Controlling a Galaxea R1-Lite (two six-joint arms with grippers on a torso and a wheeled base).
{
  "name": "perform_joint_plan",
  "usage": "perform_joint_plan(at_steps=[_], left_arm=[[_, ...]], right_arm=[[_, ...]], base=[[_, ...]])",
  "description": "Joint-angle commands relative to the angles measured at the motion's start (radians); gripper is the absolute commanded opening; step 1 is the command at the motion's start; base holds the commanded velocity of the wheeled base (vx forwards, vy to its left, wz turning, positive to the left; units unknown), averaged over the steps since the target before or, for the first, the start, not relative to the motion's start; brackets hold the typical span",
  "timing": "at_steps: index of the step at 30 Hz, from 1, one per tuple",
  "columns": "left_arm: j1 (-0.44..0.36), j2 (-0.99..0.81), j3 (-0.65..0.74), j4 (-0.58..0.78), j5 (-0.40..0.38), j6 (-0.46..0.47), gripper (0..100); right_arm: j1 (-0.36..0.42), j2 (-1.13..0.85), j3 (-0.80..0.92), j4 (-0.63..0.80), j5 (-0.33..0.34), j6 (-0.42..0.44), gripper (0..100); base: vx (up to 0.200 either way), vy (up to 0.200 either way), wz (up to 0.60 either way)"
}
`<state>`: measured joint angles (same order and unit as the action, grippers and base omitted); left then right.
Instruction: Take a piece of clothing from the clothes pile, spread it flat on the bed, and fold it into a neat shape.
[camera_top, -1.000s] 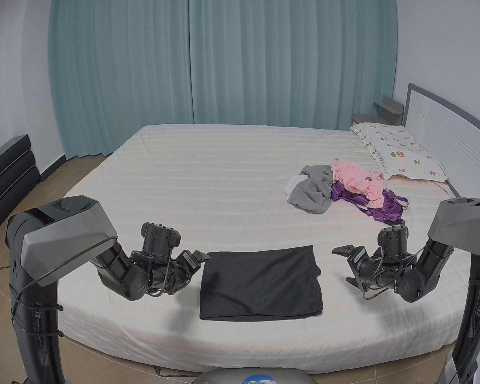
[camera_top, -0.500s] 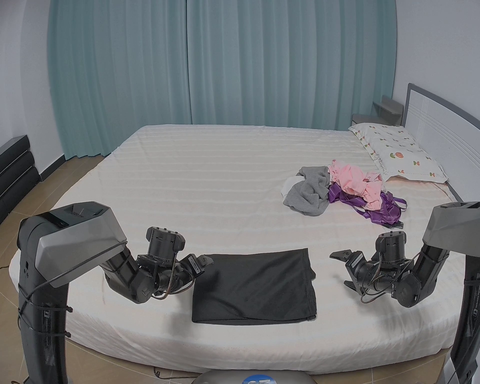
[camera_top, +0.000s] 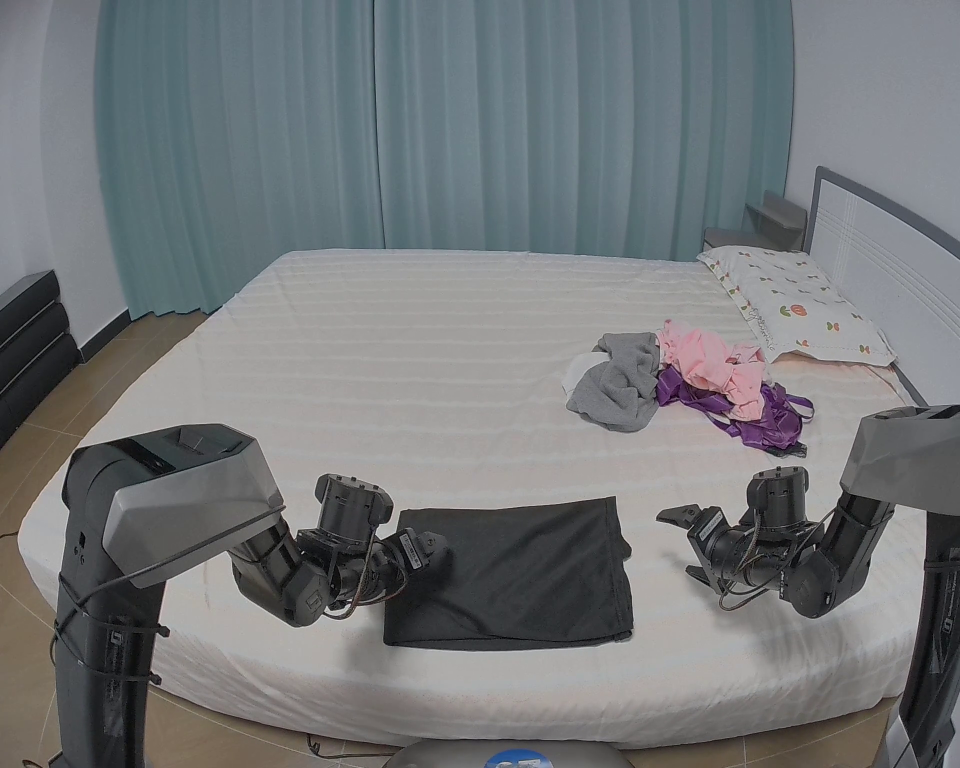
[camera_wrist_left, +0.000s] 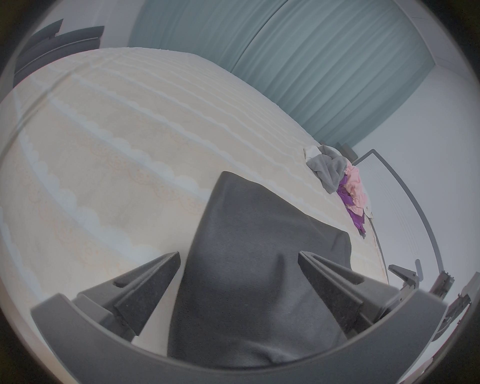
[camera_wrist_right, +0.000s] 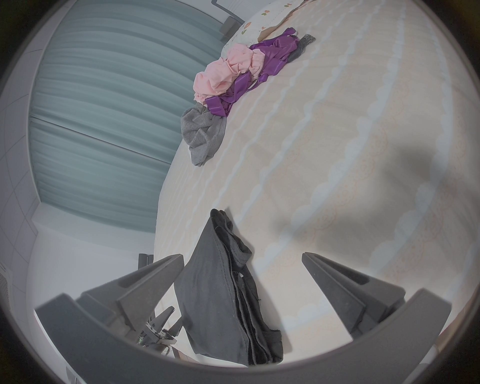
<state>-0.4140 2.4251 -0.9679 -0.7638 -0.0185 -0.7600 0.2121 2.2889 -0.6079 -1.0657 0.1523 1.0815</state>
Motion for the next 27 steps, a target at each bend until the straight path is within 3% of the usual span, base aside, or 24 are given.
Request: perform_joint_plan(at_steps=[1, 6, 7, 27], left_arm=[[-0.003, 0.015, -0.002, -0.002, 0.011, 0.001, 100], [-0.003, 0.020, -0.009, 0.000, 0.015, -0.001, 100], [-0.003, 0.020, -0.009, 0.000, 0.017, -0.001, 0], [0.000, 0.019, 0.009, -0.055, 0.020, -0.012, 0]], right_arm=[[0.001, 0.004, 0.000, 0.000, 0.000, 0.000, 100], [0.001, 0.004, 0.000, 0.000, 0.001, 0.000, 100], [0.001, 0.004, 0.000, 0.000, 0.001, 0.000, 100], [0.000, 0.004, 0.000, 0.000, 0.003, -0.005, 100]], base=[[0.000, 0.000, 0.00], [0.000, 0.000, 0.00], [0.000, 0.000, 0.00], [0.000, 0.000, 0.00]])
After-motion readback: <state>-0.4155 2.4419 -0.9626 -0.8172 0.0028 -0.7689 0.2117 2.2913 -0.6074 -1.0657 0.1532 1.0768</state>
